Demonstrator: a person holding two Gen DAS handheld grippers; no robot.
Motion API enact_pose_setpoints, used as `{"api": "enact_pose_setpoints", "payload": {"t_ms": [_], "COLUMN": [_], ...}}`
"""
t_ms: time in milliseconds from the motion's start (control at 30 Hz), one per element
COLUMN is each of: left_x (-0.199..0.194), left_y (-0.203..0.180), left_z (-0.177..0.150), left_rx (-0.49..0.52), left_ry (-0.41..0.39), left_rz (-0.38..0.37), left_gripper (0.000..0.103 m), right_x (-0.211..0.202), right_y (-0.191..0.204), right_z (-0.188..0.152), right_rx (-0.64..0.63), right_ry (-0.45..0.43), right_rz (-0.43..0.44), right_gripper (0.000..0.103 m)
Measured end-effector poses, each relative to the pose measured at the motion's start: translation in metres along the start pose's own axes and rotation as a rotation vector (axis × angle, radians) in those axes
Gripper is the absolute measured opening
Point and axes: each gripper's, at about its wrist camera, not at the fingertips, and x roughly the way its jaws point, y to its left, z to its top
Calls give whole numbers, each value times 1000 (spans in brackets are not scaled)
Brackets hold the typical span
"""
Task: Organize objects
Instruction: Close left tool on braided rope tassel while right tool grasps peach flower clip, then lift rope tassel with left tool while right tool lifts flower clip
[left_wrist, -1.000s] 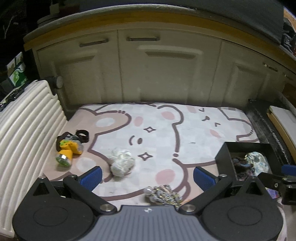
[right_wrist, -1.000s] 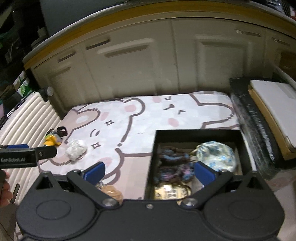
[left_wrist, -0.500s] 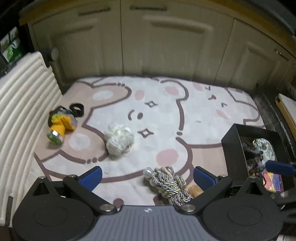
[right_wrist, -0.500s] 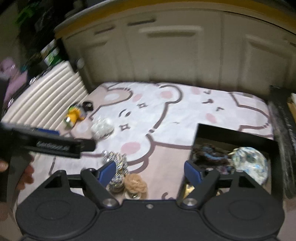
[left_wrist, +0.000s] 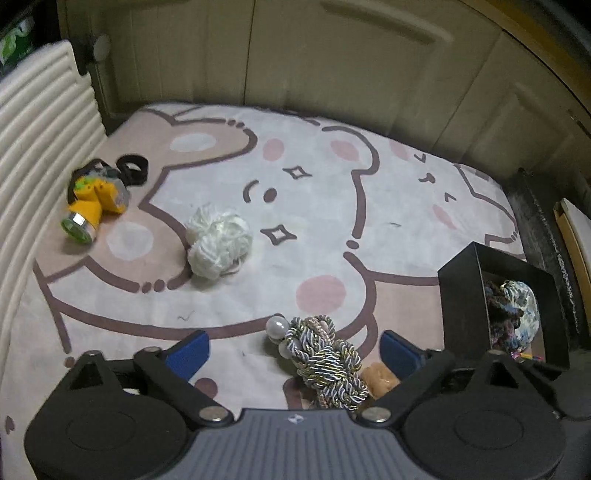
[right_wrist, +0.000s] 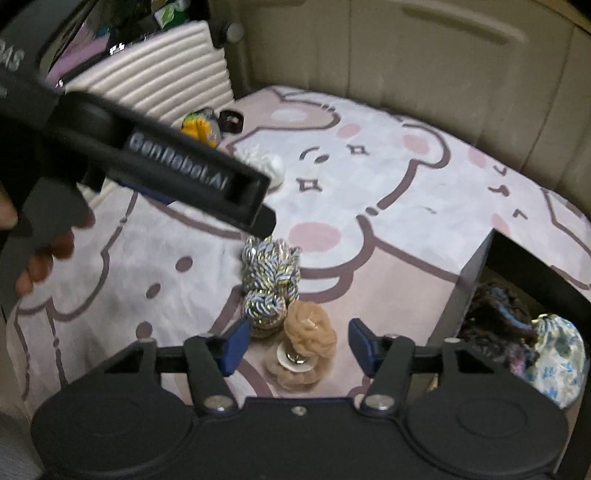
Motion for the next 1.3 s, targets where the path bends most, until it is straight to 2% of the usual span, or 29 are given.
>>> {"api": "enact_pose_setpoints", "payload": {"t_ms": [300,400,500,667,800,833,867,967,1100,1233,1300], "left_x": [32,40,48,60,65,65,64,62,56,47,45], "left_y": [-2,-6,-9,-14,-11,-11,-12,-14,-14,-17,-13], "left_z": [-3,-4,-5,-8,-9,-9,-8,-7,-8,-10,-10], "left_rx": [-49,-44,-40,-10,-10,-3,16,59,144,289,296], "left_ry": [102,125,145,185,201,199,196,198,194,187,189], "left_rz": [-57,-58,-64,-39,-32,-35,-42,-44,-7,48,42], "left_gripper": [82,82,78,60,61,58,54,50,50,50,50], "right_x": [19,23,26,27,27,26,26,27,28,32,34], "right_y": [-3,-5,-5,-7,-7,-8,-8,-8,-8,-7,-6], "right_z": [-2,-3,-4,-6,-7,-8,-8,-8,-7,-6,-5], "right_rx": [7,14,13,19,18,16,15,18,26,30,30], "right_ry": [69,85,93,93,88,87,87,90,90,96,99], "right_rz": [16,14,15,23,23,23,24,22,23,20,19], "right_gripper": [49,40,40,40,40,40,40,40,40,40,40]}}
